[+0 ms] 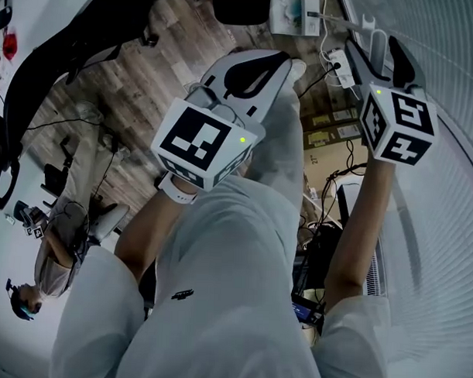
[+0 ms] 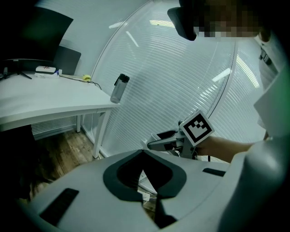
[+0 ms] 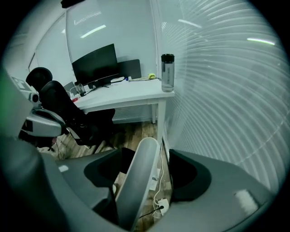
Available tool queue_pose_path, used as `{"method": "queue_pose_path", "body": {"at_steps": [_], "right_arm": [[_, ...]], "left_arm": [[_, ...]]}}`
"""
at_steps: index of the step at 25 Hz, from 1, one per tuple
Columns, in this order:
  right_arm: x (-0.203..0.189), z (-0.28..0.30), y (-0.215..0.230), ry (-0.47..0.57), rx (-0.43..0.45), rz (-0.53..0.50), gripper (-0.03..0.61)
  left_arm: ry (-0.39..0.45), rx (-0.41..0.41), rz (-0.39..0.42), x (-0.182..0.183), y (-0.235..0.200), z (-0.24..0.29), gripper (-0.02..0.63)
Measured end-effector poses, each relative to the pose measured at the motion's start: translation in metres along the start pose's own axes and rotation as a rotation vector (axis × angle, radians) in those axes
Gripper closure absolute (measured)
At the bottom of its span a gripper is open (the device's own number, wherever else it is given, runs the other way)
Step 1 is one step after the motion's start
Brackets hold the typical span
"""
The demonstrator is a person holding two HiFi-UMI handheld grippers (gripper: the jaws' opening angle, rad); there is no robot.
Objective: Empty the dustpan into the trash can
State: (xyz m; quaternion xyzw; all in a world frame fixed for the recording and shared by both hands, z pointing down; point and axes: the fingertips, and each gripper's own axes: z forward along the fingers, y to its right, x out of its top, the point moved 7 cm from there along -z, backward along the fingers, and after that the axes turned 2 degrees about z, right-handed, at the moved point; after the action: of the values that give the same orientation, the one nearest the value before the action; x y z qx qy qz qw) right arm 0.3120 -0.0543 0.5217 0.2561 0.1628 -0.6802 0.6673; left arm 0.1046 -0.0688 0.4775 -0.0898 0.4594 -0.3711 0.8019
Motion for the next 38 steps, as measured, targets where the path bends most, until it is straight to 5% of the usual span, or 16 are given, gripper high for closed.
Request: {"method": "queue_pose_path", "body": {"at_steps": [9, 16, 28, 38], "right_arm": [[0.005, 0.011, 0.009, -0.069, -0.047, 0.044, 0.407], [0.005, 0.011, 0.01, -0.142, -0.067, 0.039, 0.418], [-0.006, 0.003, 0.008, -0.015, -0.057, 0.145, 0.433], [-0.013, -0.006, 0.01, 0.006, -0.192, 0.166, 0.462]], "left_arm": [[-0.01, -0.008, -0.009, 0.003, -0.009, 0.011, 0.607], [-0.014, -0.023, -0.005, 0.001, -0.01, 0.015, 0.607], [-0.022, -0.034, 0.002, -0.005, -0.012, 0.004, 0.607], [-0.037, -0.033, 0.011, -0.008, -0.02, -0.005, 0.607]]}}
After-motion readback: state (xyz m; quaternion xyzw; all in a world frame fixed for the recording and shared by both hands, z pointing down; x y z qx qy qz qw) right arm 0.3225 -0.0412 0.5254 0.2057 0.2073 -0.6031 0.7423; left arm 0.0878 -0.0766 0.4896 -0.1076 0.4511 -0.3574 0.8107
